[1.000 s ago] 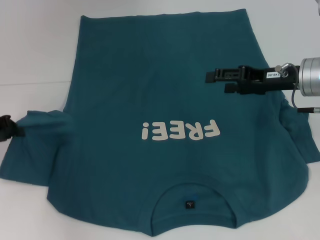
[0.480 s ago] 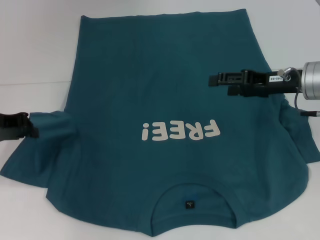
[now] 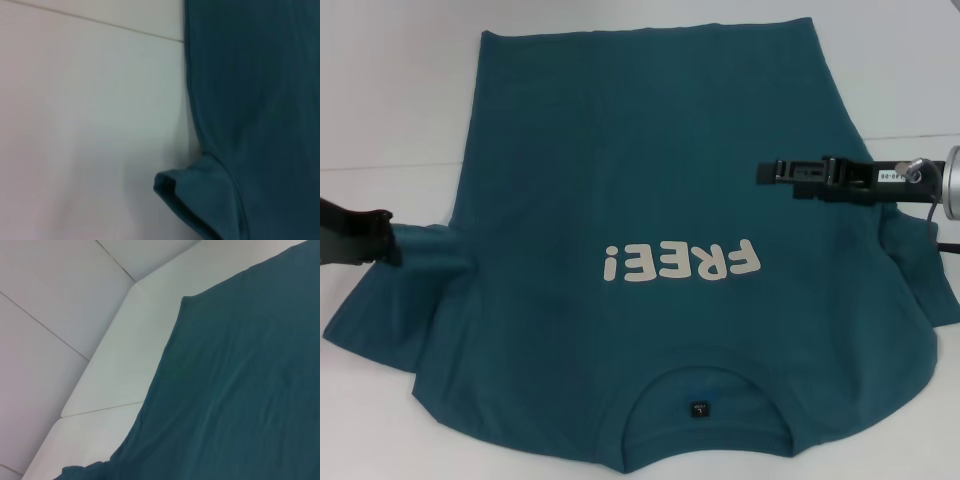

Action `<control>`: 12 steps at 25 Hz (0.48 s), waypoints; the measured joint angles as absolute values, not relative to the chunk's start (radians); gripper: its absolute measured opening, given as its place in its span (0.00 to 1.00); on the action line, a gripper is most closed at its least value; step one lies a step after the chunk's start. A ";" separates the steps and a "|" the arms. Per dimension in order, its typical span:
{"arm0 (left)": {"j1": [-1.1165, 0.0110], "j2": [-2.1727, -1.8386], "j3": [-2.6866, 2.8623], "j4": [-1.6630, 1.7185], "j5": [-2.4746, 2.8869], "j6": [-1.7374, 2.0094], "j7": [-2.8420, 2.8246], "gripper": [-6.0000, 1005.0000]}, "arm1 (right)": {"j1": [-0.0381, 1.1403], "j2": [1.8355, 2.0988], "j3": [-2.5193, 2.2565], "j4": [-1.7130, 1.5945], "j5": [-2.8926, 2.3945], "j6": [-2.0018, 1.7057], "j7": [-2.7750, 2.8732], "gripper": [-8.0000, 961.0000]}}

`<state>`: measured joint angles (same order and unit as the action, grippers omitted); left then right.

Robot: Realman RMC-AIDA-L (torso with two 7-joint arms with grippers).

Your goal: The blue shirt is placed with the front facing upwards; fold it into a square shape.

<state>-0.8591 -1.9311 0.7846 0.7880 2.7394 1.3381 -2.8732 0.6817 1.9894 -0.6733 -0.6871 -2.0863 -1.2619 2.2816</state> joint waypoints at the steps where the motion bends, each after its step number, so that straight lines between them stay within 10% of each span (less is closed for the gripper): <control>1: -0.870 -1.932 0.793 0.781 2.756 1.331 -2.884 0.06 | 0.679 1.990 -0.673 -0.687 -2.085 -1.261 2.280 0.97; 12: -0.984 -1.996 0.827 0.756 2.854 1.312 -2.930 0.08 | 0.664 1.993 -0.673 -0.682 -2.083 -1.236 2.256 0.97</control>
